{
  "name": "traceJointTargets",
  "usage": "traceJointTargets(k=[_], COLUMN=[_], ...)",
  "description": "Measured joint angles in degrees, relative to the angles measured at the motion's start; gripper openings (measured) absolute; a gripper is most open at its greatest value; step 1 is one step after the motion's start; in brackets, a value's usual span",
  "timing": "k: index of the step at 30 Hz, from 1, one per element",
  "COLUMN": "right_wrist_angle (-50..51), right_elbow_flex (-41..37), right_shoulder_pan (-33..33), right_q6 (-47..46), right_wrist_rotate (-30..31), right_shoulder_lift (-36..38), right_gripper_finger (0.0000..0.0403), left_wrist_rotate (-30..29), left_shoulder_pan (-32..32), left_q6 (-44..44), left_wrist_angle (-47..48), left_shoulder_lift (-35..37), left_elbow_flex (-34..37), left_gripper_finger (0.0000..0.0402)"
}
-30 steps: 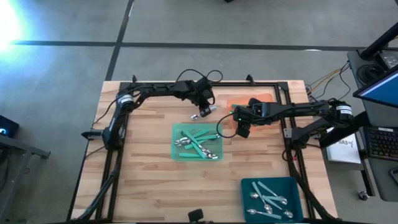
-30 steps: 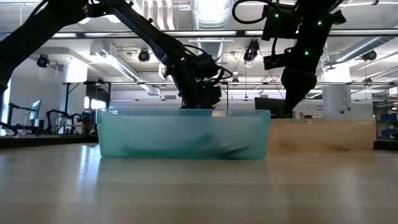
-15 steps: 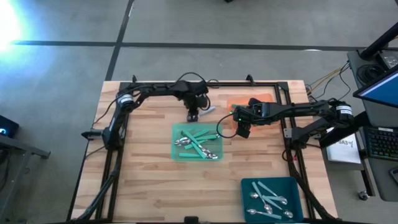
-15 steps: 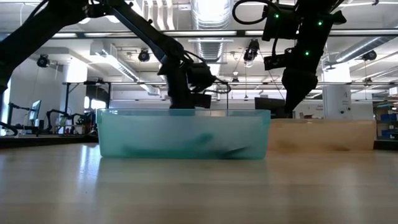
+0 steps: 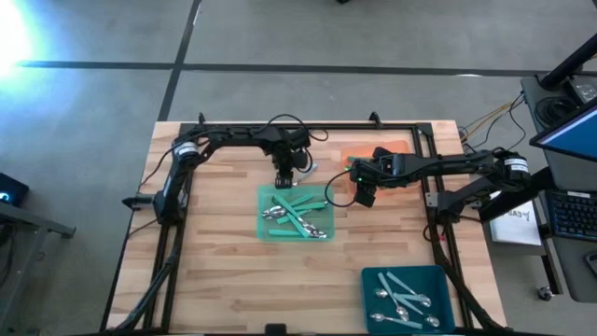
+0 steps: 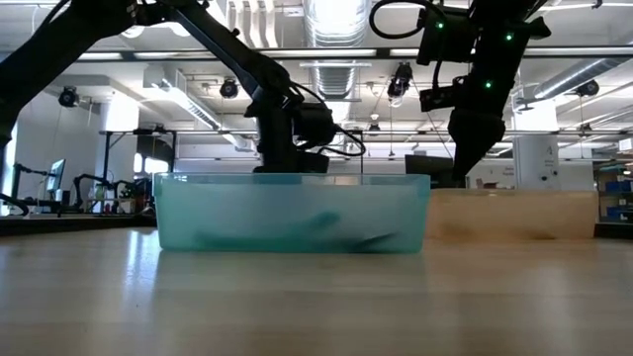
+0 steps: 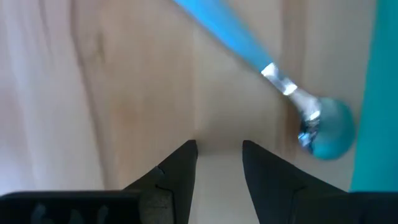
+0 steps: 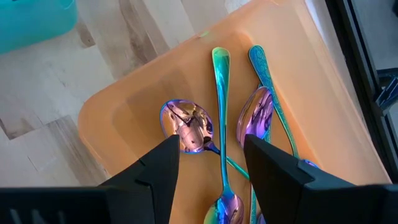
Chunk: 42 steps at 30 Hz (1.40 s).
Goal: Sort silverware by color (type)
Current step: Put the blue spoon into the blue bin
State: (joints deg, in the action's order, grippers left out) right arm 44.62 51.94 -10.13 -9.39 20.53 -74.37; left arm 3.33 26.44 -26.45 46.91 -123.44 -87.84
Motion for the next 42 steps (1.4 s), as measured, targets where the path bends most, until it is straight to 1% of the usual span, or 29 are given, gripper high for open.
traceJointTargets(k=[3,6,8,12,16,20,25,28,30,39,42], right_wrist_angle=[0.0,0.0,0.0,0.0,-0.1,-0.2,-0.2,-0.2,-0.2,0.2,0.6], right_elbow_flex=[0.0,0.0,0.0,0.0,-0.1,-0.1,-0.1,-0.1,-0.1,-0.1,-0.1], right_shoulder_pan=[0.0,0.0,0.0,0.0,0.0,0.0,0.0,0.0,0.0,0.0,0.0], right_q6=[0.0,-0.1,-0.5,-0.7,-0.5,0.0,0.2,0.2,0.0,-0.2,-0.1], right_wrist_rotate=[0.0,0.0,0.0,0.0,0.0,0.0,0.0,0.0,0.0,0.0,0.0], right_shoulder_lift=[0.0,0.0,0.0,0.0,0.0,0.0,0.0,0.0,0.0,0.0,0.0], right_gripper_finger=[0.0171,0.0171,0.0171,0.0171,0.0171,0.0171,0.0171,0.0171,0.0171,0.0171,0.0171], left_wrist_rotate=[1.4,6.3,8.3,11.0,12.3,15.5,17.3,17.2,15.6,15.2,13.9], left_shoulder_pan=[0.5,0.7,0.3,-1.4,-3.0,-5.0,-5.2,-5.1,-5.3,-5.3,-5.3], left_q6=[1.0,1.9,1.5,0.1,-1.1,-3.2,-3.2,-2.4,-2.6,-1.8,-1.2], left_wrist_angle=[0.6,1.9,2.2,1.4,0.9,-1.0,-2.6,-1.5,-0.7,1.3,4.4], left_shoulder_lift=[0.0,0.0,-0.1,-0.2,-0.4,-0.4,-2.2,-3.9,-4.0,-4.5,-4.5], left_elbow_flex=[-0.3,-1.9,-3.2,-5.5,-6.5,-6.9,-7.1,-7.8,-8.5,-9.7,-9.6], left_gripper_finger=[0.0117,0.0117,0.0117,0.0117,0.0117,0.0117,0.0117,0.0117,0.0117,0.0117,0.0117])
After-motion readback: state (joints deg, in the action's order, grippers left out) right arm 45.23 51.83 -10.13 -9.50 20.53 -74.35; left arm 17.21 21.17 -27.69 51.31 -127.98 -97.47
